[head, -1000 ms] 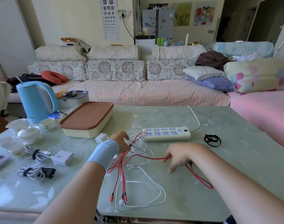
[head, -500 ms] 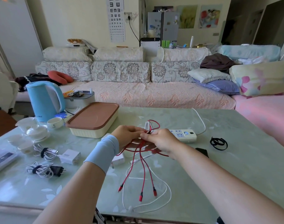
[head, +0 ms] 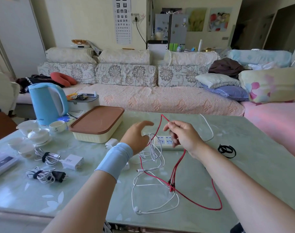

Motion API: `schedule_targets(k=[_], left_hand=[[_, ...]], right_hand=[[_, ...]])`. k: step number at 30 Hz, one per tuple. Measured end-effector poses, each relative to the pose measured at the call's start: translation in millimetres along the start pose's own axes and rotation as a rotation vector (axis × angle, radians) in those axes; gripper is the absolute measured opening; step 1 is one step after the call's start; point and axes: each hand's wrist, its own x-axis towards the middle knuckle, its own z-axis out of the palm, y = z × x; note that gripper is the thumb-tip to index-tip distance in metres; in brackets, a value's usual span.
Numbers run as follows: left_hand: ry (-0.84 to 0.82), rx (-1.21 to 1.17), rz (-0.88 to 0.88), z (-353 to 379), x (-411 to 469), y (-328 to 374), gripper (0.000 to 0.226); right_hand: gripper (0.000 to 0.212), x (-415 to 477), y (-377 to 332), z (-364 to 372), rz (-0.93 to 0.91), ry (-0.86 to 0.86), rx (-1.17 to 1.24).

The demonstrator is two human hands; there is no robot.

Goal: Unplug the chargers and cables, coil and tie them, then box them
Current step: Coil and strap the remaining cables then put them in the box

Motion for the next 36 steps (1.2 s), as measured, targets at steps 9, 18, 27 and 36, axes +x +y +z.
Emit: schedule_targets(k=[9, 18, 27, 36], left_hand=[[-0.273, 0.268, -0.086, 30, 7, 15, 0.024], [-0.188, 0.516, -0.047, 18, 13, 12, 0.023], [-0.176, 0.364, 0.037, 29, 9, 25, 0.015], [-0.301, 0.166, -0.082, 20, 10, 7, 0.012]], right_hand=[[0.039, 0, -15, -19, 0.047, 0.098, 0.913], [0.034, 1, 2, -48, 0.098, 0.388, -0.455], [0.018, -16, -5, -26, -0.017, -0.097, -0.941], [0.061, -2, 13, -40, -0.215, 0.298, -1.386]])
